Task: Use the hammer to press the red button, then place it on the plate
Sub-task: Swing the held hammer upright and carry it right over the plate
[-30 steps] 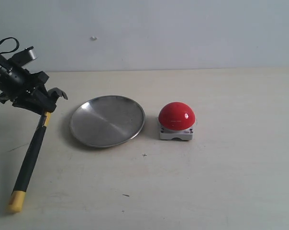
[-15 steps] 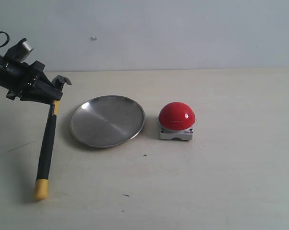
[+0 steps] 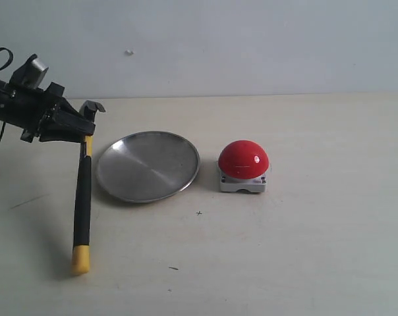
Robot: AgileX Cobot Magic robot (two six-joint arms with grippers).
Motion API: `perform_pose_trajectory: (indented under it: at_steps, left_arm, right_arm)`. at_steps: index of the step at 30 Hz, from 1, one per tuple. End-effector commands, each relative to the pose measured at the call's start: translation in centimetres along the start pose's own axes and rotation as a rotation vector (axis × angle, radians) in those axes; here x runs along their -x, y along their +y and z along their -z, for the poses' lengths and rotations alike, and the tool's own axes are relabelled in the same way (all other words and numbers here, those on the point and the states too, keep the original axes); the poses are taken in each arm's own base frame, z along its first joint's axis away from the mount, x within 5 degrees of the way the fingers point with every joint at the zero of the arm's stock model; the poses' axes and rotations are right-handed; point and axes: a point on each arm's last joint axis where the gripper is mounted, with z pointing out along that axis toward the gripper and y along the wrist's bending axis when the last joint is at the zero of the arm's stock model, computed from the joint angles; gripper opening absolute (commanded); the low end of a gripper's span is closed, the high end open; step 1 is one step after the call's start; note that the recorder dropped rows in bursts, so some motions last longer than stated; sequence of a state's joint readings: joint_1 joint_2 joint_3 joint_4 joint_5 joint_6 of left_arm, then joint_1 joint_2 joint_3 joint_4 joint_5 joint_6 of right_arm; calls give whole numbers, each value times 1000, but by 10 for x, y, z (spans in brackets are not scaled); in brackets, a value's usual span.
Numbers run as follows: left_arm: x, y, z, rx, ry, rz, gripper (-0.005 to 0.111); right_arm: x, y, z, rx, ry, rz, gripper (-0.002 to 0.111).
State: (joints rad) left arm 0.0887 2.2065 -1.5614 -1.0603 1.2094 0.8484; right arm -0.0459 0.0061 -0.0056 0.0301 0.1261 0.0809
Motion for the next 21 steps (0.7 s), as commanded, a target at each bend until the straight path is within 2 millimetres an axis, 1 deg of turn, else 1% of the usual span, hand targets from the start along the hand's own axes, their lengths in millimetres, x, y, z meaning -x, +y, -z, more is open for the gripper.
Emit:
perform_pose_trajectory:
  at_steps: [1, 12, 21]
  left_arm:
    - [6, -17, 5, -110, -108, 36, 0]
    - [-13, -29, 7, -177, -171, 19, 0]
    - [-28, -25, -1, -233, -224, 66, 0]
  right_arm:
    - [-1, 0, 0, -4, -2, 3, 0]
    - [-1, 0, 0, -4, -2, 3, 0]
    - [-1, 0, 0, -4, -2, 3, 0]
